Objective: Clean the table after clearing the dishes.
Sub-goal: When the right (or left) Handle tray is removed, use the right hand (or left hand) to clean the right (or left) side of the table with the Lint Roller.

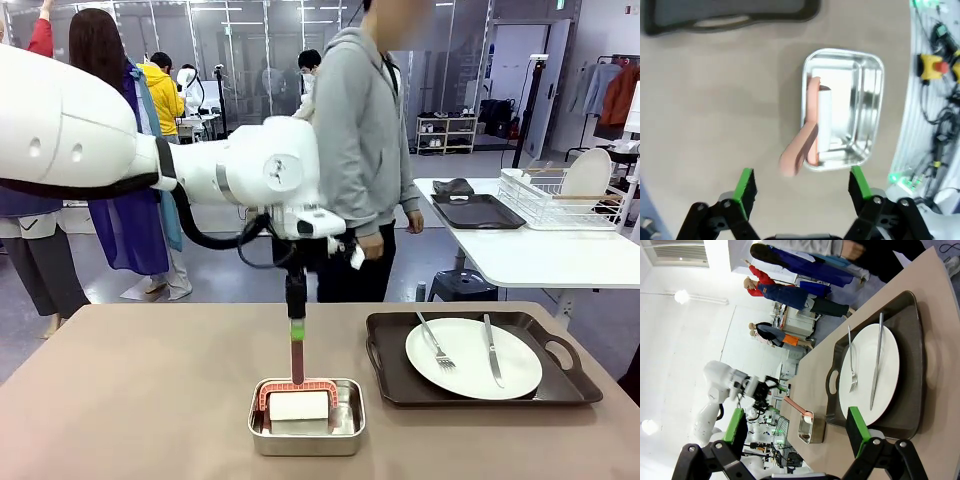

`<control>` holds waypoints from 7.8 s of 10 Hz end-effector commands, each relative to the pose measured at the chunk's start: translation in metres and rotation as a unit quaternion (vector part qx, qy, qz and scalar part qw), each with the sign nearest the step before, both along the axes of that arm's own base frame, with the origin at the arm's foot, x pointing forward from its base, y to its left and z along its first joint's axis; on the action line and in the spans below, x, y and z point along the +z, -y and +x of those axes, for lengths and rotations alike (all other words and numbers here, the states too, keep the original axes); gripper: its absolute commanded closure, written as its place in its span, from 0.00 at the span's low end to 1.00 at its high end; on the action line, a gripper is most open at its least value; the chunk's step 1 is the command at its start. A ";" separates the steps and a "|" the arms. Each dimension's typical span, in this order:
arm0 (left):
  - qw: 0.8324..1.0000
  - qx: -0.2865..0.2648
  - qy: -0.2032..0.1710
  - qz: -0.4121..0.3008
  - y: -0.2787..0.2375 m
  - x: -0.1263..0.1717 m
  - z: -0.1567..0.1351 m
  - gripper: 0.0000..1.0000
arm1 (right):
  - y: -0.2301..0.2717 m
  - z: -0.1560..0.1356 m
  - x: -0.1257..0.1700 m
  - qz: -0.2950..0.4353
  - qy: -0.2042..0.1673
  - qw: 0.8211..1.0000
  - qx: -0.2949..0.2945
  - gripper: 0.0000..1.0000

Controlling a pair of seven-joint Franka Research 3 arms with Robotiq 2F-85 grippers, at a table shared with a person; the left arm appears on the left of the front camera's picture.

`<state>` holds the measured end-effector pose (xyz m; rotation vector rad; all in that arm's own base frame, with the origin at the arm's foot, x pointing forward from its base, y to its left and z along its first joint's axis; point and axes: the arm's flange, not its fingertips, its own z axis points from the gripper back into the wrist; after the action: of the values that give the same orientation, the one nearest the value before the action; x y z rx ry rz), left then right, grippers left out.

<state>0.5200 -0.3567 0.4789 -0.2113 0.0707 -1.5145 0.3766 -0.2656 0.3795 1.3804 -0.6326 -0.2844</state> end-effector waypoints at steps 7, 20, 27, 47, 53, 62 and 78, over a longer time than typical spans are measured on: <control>0.783 0.359 -0.238 -0.449 -0.456 0.094 -0.023 0.07 | -0.002 -0.002 0.003 0.000 0.004 1.000 -0.002 0.00; 0.600 0.536 -0.335 -0.491 -0.721 -0.096 -0.155 0.07 | -0.002 -0.002 0.003 0.000 0.004 1.000 -0.002 0.00; 0.600 0.536 -0.335 -0.491 -0.721 -0.096 -0.155 0.07 | -0.002 -0.002 0.003 0.000 0.004 1.000 -0.002 0.00; 0.600 0.536 -0.335 -0.491 -0.721 -0.096 -0.155 0.07 | -0.119 0.148 0.146 -0.216 -0.002 0.970 0.112 0.00; 0.600 0.536 -0.335 -0.491 -0.721 -0.096 -0.155 0.07 | -0.382 0.252 0.257 -0.501 0.048 0.782 0.368 0.00; 0.600 0.536 -0.335 -0.491 -0.721 -0.096 -0.155 0.07 | -0.528 0.153 0.181 -0.599 0.204 0.506 0.585 0.00; 0.600 0.536 -0.335 -0.491 -0.721 -0.096 -0.155 0.07 | -0.677 0.150 0.085 -0.579 0.217 0.432 0.656 0.00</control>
<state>0.3725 0.3672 0.3824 -1.4546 -0.2761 -0.0104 0.5230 0.4005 0.4629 0.1936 0.1074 1.6000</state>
